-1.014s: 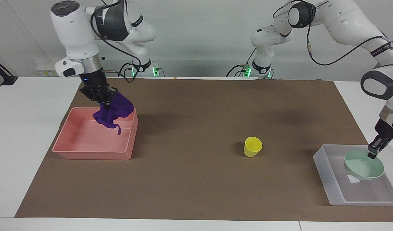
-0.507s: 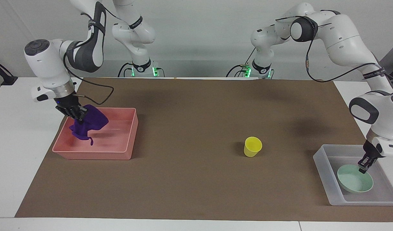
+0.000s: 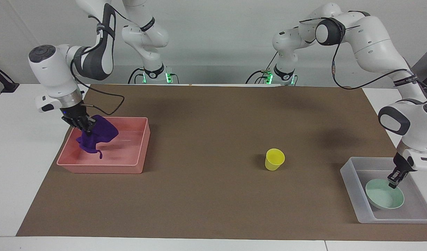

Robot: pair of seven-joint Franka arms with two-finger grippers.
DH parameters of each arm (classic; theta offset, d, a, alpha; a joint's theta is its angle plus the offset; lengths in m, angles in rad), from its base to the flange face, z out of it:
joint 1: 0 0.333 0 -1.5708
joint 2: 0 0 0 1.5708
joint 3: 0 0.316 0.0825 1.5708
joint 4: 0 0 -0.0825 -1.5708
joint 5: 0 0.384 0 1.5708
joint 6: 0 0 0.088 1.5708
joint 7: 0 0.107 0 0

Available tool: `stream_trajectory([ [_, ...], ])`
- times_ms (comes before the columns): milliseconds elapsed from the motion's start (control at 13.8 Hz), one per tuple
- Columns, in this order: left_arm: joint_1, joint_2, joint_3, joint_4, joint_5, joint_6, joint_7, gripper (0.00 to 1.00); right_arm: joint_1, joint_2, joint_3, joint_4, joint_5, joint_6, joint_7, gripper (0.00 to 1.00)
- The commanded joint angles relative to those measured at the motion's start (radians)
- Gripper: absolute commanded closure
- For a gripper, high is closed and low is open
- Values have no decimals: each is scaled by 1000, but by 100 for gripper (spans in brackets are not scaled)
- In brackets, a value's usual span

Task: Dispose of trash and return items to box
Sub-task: 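Drop the cloth into the pink bin while the left gripper boxes the bowl, then reach the left gripper to the yellow cup while the right gripper withdraws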

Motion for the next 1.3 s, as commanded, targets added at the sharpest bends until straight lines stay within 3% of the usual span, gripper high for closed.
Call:
stream_trajectory([
  [0, -65, -95, 8, -19, 12, -117, 48, 2, 5, 4, 5, -31, 11, 53, 20, 91],
  [72, -100, -129, 8, -25, 10, -160, 48, 0, 5, 4, 5, -29, 10, 52, 19, 37],
  [145, -128, -163, 8, -40, 10, -203, 48, 0, 5, 4, 5, -26, 10, 49, 17, 0],
  [362, -218, -249, 8, -92, 10, -304, 46, 0, 8, -28, 8, 0, 2, 15, 8, 0],
  [580, -321, -307, 10, -161, 10, -372, 37, 0, 10, -70, 12, 66, -5, -103, 6, 0],
  [725, -381, -330, 10, -227, 10, -346, 24, 0, 10, -117, 15, 93, -5, -175, 5, 0],
  [1014, -461, -385, 8, -418, 10, -144, -39, 0, 10, -179, 17, 230, -5, -406, 5, 0],
  [1232, -504, -366, 7, -442, 10, -103, -78, 0, 10, -194, 17, 371, -5, -598, 5, 0],
])
